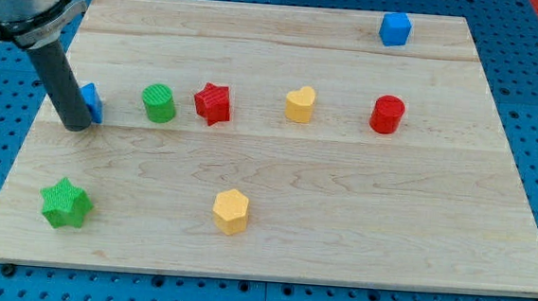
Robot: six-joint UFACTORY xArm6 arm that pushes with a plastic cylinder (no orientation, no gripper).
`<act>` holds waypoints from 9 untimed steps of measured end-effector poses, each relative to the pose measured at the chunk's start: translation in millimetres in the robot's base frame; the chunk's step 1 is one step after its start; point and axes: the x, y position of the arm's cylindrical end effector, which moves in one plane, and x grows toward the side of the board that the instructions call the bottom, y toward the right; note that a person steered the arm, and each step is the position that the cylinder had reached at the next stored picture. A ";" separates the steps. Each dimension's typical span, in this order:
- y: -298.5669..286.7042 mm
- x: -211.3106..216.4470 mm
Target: Move the yellow hexagon to the left side of the red circle
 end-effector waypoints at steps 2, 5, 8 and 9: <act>24.0 22.1; 131.0 91.6; 201.9 139.7; 221.3 134.9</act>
